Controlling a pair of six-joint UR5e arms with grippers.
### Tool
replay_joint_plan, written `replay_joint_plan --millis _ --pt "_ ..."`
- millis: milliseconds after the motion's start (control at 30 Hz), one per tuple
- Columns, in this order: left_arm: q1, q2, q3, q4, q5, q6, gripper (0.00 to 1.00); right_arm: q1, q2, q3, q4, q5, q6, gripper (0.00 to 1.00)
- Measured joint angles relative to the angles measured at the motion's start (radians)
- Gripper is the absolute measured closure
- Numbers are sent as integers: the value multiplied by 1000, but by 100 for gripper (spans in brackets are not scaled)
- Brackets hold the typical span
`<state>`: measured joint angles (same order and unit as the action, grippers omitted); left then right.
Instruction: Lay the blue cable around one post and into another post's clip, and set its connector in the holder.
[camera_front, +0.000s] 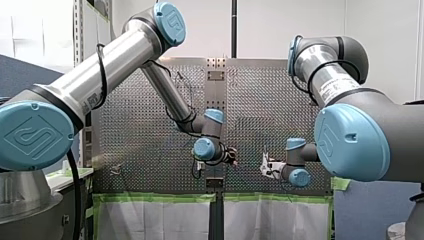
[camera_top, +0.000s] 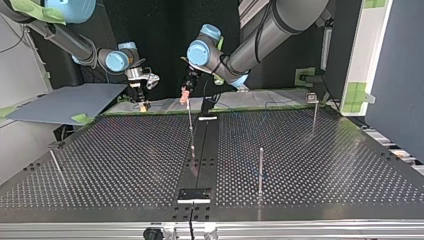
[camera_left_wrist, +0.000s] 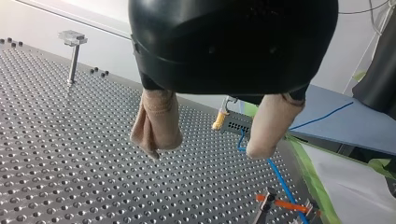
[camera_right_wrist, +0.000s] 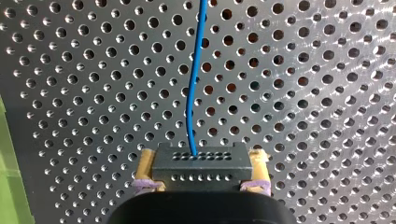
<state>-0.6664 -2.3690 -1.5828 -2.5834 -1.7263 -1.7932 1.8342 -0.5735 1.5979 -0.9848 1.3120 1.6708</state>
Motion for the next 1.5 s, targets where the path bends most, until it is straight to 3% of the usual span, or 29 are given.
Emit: replay_joint_plan --millis 967,1267,1500 --pt "4 0 0 -8 -3 4 0 0 0 0 2 0 0 100" --pt "6 7 0 -19 -20 13 0 0 0 0 3 0 0 100" --pt "4 53 -27 -66 -66 43 0 1 0 0 4 0 0 100"
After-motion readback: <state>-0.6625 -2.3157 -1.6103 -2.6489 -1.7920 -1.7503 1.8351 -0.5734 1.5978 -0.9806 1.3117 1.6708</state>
